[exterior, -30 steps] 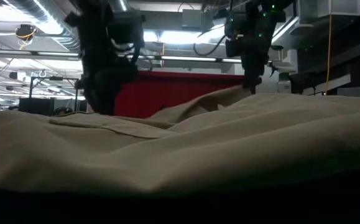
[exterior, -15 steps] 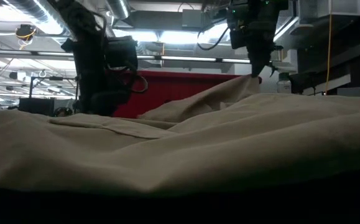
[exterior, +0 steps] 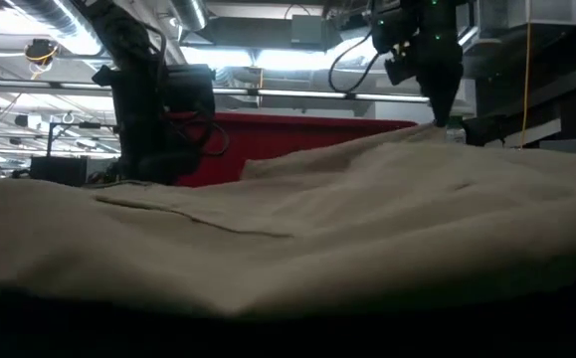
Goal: Fold laundry
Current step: Fold the gray short
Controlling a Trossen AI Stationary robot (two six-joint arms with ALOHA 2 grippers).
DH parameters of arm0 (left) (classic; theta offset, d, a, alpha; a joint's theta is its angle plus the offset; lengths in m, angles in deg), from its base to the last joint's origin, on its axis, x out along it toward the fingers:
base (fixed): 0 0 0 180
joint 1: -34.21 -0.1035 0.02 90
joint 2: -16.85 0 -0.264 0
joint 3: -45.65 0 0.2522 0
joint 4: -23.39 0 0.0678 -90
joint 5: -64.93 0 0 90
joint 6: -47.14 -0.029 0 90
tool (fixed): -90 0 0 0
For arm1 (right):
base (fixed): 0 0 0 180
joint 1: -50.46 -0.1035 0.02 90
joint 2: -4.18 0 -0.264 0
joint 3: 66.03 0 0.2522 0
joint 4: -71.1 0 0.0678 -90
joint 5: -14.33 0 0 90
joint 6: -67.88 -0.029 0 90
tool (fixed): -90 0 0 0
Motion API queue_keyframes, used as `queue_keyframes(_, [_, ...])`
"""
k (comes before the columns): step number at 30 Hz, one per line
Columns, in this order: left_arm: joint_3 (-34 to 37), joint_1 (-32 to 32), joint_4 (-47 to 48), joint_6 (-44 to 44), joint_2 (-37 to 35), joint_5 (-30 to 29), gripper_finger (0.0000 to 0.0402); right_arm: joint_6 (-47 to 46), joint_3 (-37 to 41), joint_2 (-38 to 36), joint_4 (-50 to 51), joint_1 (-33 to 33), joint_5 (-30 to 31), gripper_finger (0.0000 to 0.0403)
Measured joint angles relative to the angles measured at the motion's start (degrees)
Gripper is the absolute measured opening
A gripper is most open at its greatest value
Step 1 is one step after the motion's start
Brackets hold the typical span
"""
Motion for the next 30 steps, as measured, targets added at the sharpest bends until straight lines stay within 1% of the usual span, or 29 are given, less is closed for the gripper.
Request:
queue_keyframes(3, [0.00, 0.02, 2.70, 1.43, 0.00, -2.48, 0.0003, -2.91, 0.00, 0.00, 1.49, 0.00, 5.50, 0.0007])
queue_keyframes(5, [0.00, 0.00, 4.79, 2.51, 0.02, -4.03, 0.0003, -4.38, 0.00, 0.00, 2.06, 0.00, 7.10, 0.0007])
queue_keyframes(7, [0.00, 0.02, 5.53, 2.60, 0.04, -4.54, 0.0002, -4.77, 0.00, 0.00, 2.21, 0.00, 6.98, 0.0007])
queue_keyframes(11, [0.04, 0.13, 5.81, 2.58, 0.07, -4.77, 0.0003, -4.80, 0.00, 0.00, 2.26, 0.04, 3.89, 0.0007])
queue_keyframes(14, [0.04, 0.13, 5.83, 2.60, 0.09, -4.84, 0.0003, -4.77, 0.00, 0.00, 2.30, 0.04, 2.93, 0.0007])
queue_keyframes(30, [0.07, 0.13, 5.79, 2.51, 0.09, -4.84, 0.0001, -4.77, 0.00, 0.00, 2.72, 0.04, 2.12, 0.0008])
